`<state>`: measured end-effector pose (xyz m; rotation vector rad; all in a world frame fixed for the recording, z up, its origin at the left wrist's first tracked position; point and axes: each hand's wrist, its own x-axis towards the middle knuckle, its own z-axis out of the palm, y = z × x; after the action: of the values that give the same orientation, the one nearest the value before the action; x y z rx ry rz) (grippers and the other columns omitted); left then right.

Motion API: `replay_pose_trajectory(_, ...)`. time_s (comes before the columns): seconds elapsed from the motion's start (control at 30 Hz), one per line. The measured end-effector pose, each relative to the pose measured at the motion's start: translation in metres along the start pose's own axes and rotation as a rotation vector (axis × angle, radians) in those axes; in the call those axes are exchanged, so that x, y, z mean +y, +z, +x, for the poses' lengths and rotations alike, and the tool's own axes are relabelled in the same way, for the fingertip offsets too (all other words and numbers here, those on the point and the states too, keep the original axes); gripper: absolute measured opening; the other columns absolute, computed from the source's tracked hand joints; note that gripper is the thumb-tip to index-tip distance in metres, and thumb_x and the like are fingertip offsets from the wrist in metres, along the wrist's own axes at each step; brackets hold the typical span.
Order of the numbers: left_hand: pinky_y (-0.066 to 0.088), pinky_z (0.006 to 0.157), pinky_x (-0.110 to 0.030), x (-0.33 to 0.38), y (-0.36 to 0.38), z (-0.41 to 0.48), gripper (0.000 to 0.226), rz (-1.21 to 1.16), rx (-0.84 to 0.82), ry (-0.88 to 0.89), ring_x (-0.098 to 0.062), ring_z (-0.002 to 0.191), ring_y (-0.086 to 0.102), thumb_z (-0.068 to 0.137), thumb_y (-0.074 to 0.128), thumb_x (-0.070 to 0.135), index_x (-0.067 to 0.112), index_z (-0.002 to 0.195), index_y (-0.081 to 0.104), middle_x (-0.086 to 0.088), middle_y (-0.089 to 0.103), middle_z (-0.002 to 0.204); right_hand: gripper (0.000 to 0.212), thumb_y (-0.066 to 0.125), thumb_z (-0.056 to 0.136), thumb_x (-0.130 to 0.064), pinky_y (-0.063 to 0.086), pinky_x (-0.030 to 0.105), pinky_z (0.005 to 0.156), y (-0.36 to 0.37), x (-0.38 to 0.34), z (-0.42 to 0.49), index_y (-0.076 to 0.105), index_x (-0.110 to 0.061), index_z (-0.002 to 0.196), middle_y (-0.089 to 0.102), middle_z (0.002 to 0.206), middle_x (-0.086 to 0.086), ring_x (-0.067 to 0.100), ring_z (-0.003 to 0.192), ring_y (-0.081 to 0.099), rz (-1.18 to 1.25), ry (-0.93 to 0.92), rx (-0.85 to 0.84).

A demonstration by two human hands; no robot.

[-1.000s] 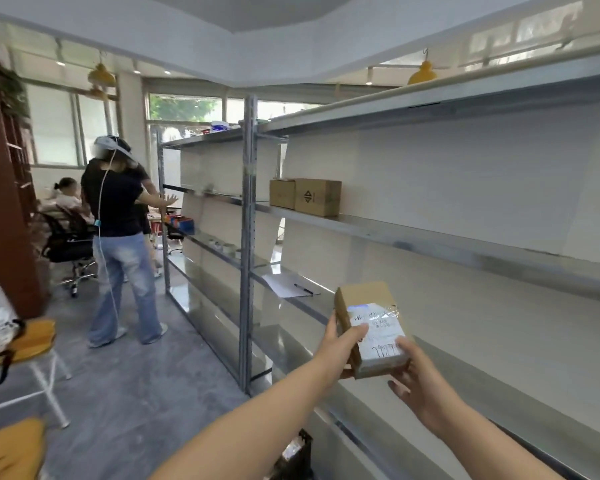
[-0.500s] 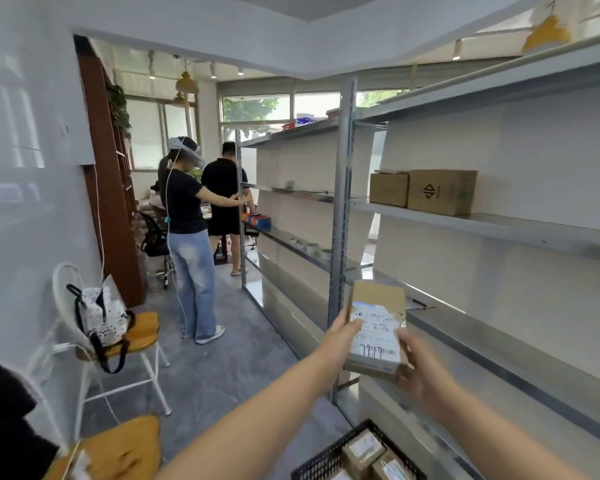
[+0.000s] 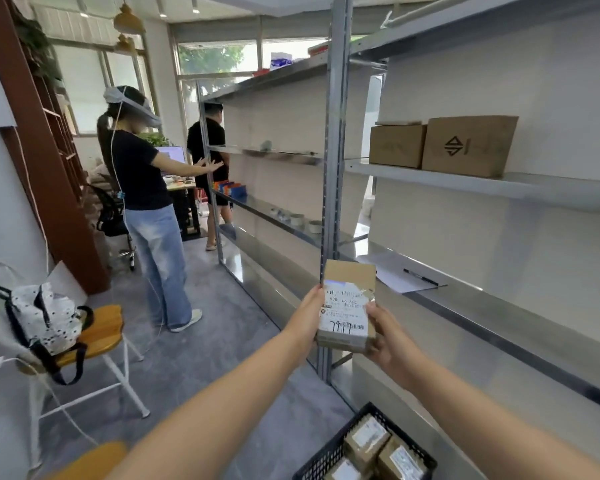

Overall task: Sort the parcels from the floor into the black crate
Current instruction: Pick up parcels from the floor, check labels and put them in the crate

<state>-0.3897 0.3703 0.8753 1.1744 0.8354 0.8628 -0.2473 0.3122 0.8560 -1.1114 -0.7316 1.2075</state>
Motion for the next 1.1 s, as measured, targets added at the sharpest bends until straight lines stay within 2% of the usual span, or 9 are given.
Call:
replay_pose_trajectory(0.17,0.052,0.078,-0.030,0.022,-0.016,0.074,0.040,0.054,0.055,-0.003,-0.019,0.102,0.067,0.099,0.037,0.042,0.023,0.131,0.049,-0.003,0.068,0.116,0.041,0.052,0.093,-0.031,0.046,0.052,0.099,0.004,-0.007,0.093,0.050,-0.018,0.132,0.068,0.117,0.010,0.033,0.109,0.063,0.016,0.016,-0.026)
replay_pose_trajectory(0.4,0.053,0.081,-0.031,0.013,-0.048,0.179,0.037,0.031,0.045,-0.052,-0.019,0.102,0.065,0.099,0.036,0.043,0.027,0.130,0.047,-0.006,0.064,0.122,0.027,0.049,0.095,-0.032,0.054,0.040,0.084,0.011,0.011,0.191,0.057,-0.025,0.120,0.070,0.111,0.004,0.023,0.096,0.069,-0.040,0.014,-0.041)
replay_pose_trajectory(0.5,0.054,0.072,-0.028,-0.012,-0.056,0.229,0.030,0.038,-0.016,-0.117,-0.018,0.098,0.065,0.098,0.037,0.043,0.030,0.124,0.048,-0.006,0.062,0.126,0.030,0.049,0.094,-0.032,0.055,0.035,0.077,-0.005,0.036,0.231,0.056,-0.024,0.122,0.073,0.104,-0.001,0.016,0.089,0.070,-0.097,0.049,0.054)
replay_pose_trajectory(0.6,0.055,0.077,-0.034,-0.037,-0.064,0.284,0.052,0.022,-0.055,-0.201,-0.026,0.106,0.064,0.097,0.041,0.043,0.024,0.145,0.028,-0.009,0.057,0.133,0.048,0.060,0.087,-0.037,0.049,0.040,0.095,-0.021,0.062,0.267,0.048,-0.029,0.133,0.070,0.112,-0.004,0.015,0.101,0.066,-0.164,0.079,0.135)
replay_pose_trajectory(0.67,0.057,0.073,-0.036,-0.057,-0.067,0.316,0.054,0.017,-0.115,-0.280,-0.026,0.098,0.067,0.096,0.041,0.047,0.027,0.145,0.029,-0.009,0.061,0.127,0.054,0.061,0.088,-0.030,0.055,0.032,0.080,-0.028,0.076,0.284,0.043,-0.028,0.138,0.069,0.113,-0.001,0.013,0.094,0.068,-0.144,0.106,0.209)
replay_pose_trajectory(0.73,0.058,0.064,-0.034,-0.076,-0.066,0.344,0.051,0.037,-0.194,-0.363,-0.024,0.091,0.068,0.096,0.039,0.048,0.029,0.143,0.034,-0.008,0.063,0.124,0.054,0.059,0.090,-0.027,0.055,0.036,0.082,-0.036,0.091,0.299,0.040,-0.027,0.141,0.068,0.116,0.001,0.017,0.099,0.068,-0.113,0.144,0.308)
replay_pose_trajectory(0.9,0.054,0.086,-0.042,-0.145,-0.057,0.403,0.051,0.113,-0.332,-0.489,-0.028,0.115,0.060,0.098,0.037,0.044,0.027,0.146,0.029,-0.007,0.056,0.135,0.056,0.059,0.088,-0.038,0.053,0.038,0.091,-0.075,0.140,0.321,0.040,-0.037,0.140,0.067,0.119,-0.008,0.013,0.105,0.066,-0.098,0.212,0.460)
replay_pose_trajectory(1.03,0.055,0.085,-0.044,-0.222,-0.051,0.414,0.048,0.169,-0.451,-0.575,-0.024,0.106,0.065,0.097,0.037,0.045,0.029,0.142,0.036,-0.006,0.064,0.125,0.053,0.056,0.091,-0.037,0.042,0.047,0.104,-0.111,0.206,0.315,0.039,-0.036,0.141,0.064,0.125,-0.008,0.015,0.118,0.058,0.002,0.328,0.499)
replay_pose_trajectory(1.1,0.055,0.086,-0.045,-0.267,-0.056,0.414,0.050,0.207,-0.452,-0.609,-0.021,0.103,0.067,0.093,0.040,0.053,0.037,0.140,0.038,-0.001,0.067,0.119,0.049,0.054,0.093,-0.033,0.046,0.044,0.101,-0.131,0.250,0.310,0.041,-0.036,0.140,0.065,0.124,-0.008,0.013,0.117,0.059,0.054,0.359,0.511)
